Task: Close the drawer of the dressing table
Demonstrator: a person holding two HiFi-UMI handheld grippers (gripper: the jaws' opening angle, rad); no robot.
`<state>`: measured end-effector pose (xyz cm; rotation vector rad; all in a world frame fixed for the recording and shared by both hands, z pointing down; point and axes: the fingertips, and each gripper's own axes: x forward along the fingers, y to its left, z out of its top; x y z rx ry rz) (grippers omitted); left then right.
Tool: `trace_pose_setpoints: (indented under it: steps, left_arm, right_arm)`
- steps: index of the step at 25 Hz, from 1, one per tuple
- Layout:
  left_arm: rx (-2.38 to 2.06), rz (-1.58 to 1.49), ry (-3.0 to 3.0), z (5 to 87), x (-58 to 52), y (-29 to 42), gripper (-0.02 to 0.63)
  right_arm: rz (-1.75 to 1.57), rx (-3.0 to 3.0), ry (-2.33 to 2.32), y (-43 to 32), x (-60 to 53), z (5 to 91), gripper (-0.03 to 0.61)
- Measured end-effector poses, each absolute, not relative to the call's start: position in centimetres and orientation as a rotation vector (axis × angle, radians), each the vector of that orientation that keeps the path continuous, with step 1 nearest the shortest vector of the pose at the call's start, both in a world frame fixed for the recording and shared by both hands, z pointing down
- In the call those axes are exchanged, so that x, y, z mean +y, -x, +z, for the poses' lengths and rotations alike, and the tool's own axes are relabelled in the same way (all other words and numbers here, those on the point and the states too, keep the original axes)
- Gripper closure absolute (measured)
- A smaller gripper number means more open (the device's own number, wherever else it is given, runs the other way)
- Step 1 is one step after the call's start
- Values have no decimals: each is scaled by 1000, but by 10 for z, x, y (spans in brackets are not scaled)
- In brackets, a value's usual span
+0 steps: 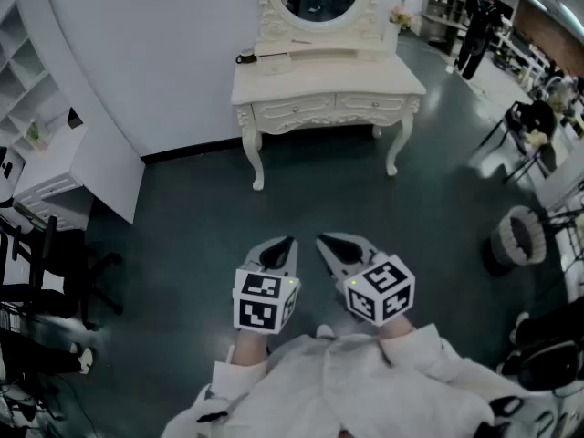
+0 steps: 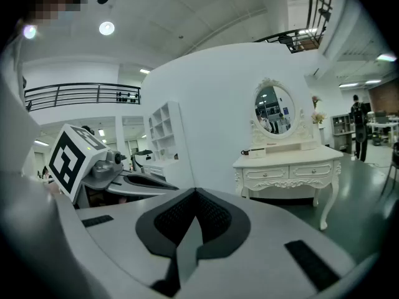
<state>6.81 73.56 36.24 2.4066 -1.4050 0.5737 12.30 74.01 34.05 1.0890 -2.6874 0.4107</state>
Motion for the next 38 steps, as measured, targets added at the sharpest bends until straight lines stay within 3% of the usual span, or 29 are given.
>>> trace_pose_setpoints:
  steps: [14,20,38]
  left_arm:
    - [-1417,590,-2406,362,728,-80,604]
    - [-1361,375,-2448,353,724,-91,604]
    - [-1414,480,-2376,380,713,-121,603]
  right_arm:
    - [415,-2695,-1072,-131,733,339,572]
    - [481,-2748,-1059,-130,730,339,571]
    - [458,-2654,-1085,-172,709,365,569]
